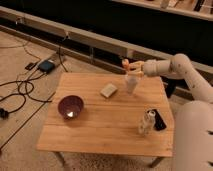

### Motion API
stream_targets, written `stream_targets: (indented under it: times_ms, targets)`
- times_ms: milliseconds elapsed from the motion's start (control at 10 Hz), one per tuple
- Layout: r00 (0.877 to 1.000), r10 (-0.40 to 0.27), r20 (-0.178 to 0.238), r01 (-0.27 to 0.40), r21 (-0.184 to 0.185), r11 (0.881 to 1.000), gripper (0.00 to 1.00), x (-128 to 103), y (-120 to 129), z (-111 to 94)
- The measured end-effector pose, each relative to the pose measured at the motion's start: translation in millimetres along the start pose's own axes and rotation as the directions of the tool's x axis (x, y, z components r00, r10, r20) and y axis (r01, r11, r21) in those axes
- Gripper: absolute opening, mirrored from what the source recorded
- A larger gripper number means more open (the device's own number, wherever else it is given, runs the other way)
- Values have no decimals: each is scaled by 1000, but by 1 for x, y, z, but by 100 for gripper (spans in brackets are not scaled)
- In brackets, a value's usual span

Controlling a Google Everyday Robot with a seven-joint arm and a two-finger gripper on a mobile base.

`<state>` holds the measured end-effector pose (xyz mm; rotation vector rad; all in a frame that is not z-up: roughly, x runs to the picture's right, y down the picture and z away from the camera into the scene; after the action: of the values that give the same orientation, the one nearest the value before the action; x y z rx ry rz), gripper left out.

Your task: Place the pepper in the ceramic cup

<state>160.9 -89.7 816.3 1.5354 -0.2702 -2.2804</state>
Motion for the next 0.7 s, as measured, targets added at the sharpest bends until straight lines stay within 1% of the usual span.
stream_targets:
  times_ms: [100, 300, 500, 700]
  targets:
    - [1000, -11, -26, 10, -24, 1000, 0, -11, -7, -9]
    - [999, -16, -44, 14, -36, 999, 0, -30, -17, -13]
    - [999, -15, -48, 13, -45, 999, 0, -40, -17, -11]
    - [999, -6, -41, 3, -64, 998, 0, -50, -8, -9]
